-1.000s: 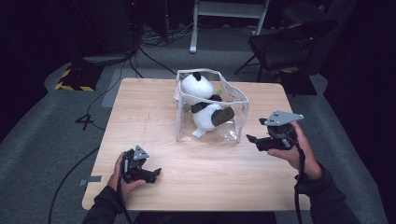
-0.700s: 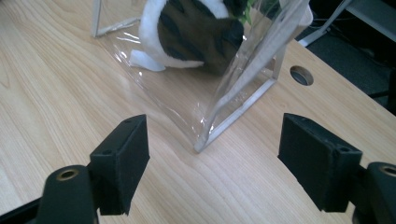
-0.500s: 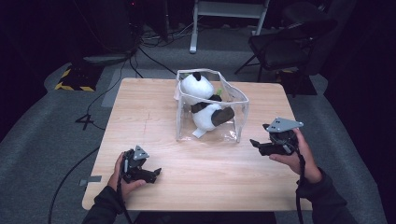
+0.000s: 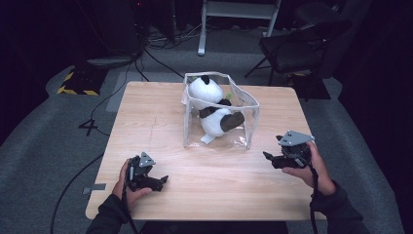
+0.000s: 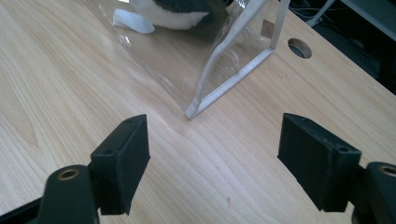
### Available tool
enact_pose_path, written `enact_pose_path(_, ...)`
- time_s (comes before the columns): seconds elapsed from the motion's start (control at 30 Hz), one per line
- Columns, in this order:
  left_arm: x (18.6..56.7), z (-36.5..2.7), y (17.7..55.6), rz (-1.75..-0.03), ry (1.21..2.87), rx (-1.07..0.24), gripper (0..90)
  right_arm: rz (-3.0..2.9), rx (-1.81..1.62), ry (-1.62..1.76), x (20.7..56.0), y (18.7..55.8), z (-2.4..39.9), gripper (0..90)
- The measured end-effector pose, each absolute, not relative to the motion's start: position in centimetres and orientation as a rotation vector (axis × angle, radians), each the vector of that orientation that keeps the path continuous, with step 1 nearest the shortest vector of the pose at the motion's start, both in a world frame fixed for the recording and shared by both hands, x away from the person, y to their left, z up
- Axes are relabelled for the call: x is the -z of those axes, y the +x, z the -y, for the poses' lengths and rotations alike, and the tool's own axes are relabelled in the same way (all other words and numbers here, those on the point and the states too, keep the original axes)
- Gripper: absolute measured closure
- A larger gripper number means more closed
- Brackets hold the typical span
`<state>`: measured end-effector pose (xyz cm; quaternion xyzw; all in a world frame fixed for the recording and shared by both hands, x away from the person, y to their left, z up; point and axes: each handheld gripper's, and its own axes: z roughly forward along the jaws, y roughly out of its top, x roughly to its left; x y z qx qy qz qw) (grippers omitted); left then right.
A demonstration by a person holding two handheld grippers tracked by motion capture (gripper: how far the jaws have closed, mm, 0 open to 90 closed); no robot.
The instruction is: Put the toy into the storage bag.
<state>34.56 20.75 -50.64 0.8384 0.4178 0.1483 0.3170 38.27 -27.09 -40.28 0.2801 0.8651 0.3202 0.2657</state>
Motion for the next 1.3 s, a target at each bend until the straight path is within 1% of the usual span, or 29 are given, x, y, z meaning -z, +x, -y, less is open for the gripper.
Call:
enact_pose_path(0.83, 50.6, -20.8, 34.6, -1.099, 2.207, -0.391, 0.6, -2.391, -0.853, 0.797, 44.3, 37.1, 28.7, 24.6)
enact_pose_path(1.3, 50.6, -20.7, 34.6, -1.099, 2.208, -0.391, 0.6, -2.410, -0.845, 0.864, 46.2, 36.4, 30.1, 23.0)
